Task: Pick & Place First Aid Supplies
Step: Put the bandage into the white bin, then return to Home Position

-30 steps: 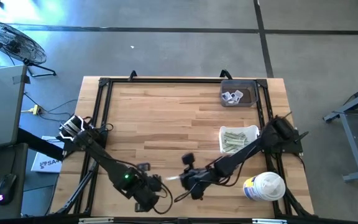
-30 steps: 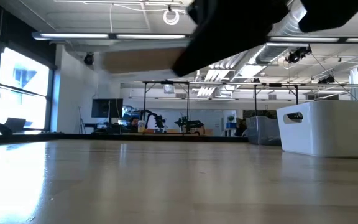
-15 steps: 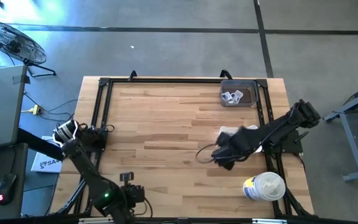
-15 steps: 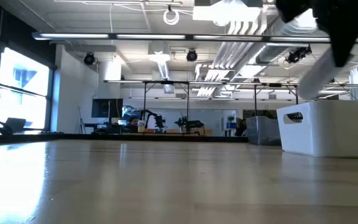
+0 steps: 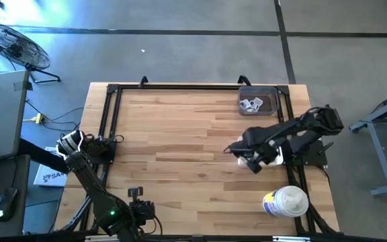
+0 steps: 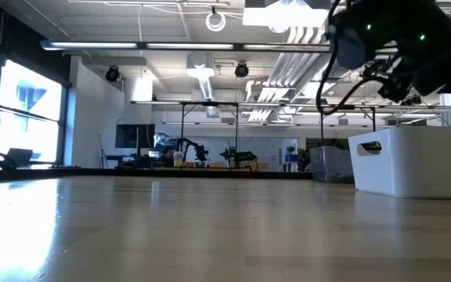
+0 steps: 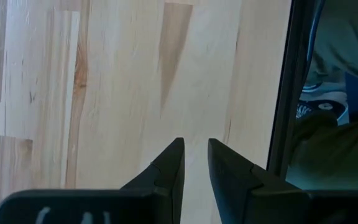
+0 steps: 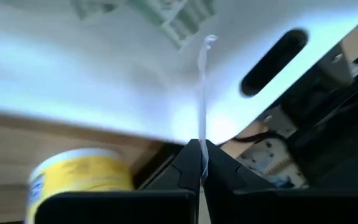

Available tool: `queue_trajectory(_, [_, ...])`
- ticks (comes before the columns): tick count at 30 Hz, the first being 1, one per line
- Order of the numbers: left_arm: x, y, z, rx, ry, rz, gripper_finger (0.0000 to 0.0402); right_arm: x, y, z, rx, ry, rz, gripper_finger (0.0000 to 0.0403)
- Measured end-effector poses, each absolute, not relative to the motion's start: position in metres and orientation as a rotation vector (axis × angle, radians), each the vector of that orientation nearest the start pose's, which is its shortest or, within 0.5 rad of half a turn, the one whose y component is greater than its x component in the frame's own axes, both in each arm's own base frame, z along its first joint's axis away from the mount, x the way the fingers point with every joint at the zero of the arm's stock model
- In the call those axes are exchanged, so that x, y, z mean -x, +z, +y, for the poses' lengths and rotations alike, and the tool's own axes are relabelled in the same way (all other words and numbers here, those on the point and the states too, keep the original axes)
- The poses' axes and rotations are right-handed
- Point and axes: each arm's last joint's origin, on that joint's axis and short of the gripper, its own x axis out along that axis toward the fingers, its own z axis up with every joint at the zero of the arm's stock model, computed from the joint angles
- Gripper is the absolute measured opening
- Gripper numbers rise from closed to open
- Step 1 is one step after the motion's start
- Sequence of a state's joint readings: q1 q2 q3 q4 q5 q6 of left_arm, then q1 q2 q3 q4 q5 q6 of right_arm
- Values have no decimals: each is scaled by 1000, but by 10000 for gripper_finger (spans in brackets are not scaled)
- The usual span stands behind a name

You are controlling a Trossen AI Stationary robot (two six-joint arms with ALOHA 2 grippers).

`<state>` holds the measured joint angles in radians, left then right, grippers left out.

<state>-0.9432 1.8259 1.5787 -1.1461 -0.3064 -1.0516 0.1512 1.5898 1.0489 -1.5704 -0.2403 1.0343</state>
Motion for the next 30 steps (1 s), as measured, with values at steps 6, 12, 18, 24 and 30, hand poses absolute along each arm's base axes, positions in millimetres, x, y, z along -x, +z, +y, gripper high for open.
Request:
queue_trajectory(6, [-216, 263, -283, 82, 114, 1214, 69, -212, 206, 17, -712, -853, 2053, 2])
queue_trajectory(12, [-216, 263, -282, 75, 117, 1205, 69, -217, 212, 1, -779, -1002, 1954, 1])
queue_trajectory(18, [-216, 263, -282, 72, 122, 1197, 69, -221, 200, -11, -766, -913, 1898, 11])
queue_trajectory(24, [-216, 263, -282, 57, 110, 1199, 69, -233, 195, -14, -737, -751, 1799, 45])
queue_trajectory(30, [-216, 263, -282, 55, 110, 1200, 69, -241, 207, -14, -717, -699, 1773, 102])
